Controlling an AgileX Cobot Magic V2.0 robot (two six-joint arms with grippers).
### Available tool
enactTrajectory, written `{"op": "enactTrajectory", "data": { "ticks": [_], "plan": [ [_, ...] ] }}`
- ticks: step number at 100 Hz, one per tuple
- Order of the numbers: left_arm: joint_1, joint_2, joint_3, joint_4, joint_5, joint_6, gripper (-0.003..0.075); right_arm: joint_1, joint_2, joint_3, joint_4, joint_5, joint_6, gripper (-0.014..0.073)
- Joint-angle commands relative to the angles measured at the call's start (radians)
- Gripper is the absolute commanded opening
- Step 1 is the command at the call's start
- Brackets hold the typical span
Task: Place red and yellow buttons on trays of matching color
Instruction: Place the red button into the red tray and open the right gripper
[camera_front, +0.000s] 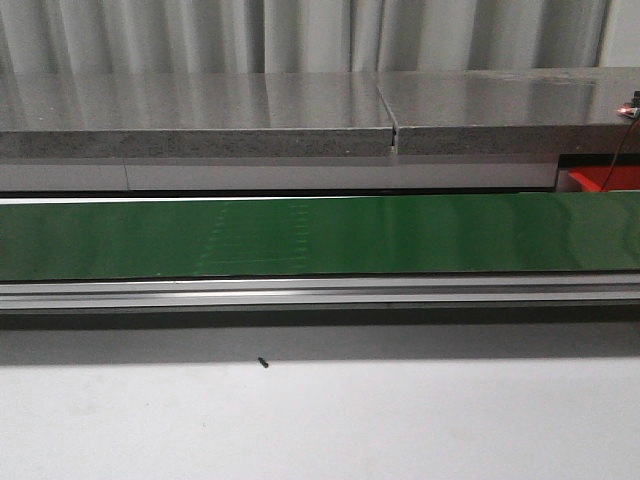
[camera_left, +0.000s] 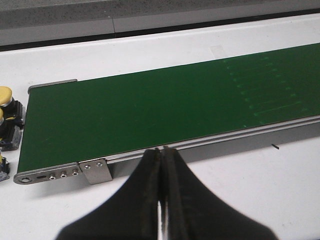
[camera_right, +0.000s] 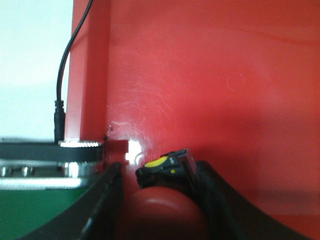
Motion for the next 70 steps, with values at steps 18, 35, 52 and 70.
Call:
{"op": "enactTrajectory", "data": {
  "ticks": [18, 35, 52, 70],
  "plan": [
    [-0.007, 0.004, -0.026, -0.018, -0.072, -0.004, -0.0020, -0.007, 0.010, -0.032, 0.059, -0.089, -0.004, 0.0142],
    [-0.007, 0.004, -0.026, -0.018, -0.072, -0.004, -0.0020, -0.007, 0.031, -0.032, 0.063, -0.077, -0.004, 0.0155],
    [-0.007, 0.004, -0.026, -0.018, -0.072, -0.004, -0.0020, -0.007, 0.028, -0.032, 0.097, -0.067, -0.004, 0.0500],
    [-0.007, 0.004, -0.026, -0.018, -0.072, -0.004, -0.0020, -0.007, -0.018, -0.032, 0.112, -0.059, -0.004, 0.0629]
  ]
}}
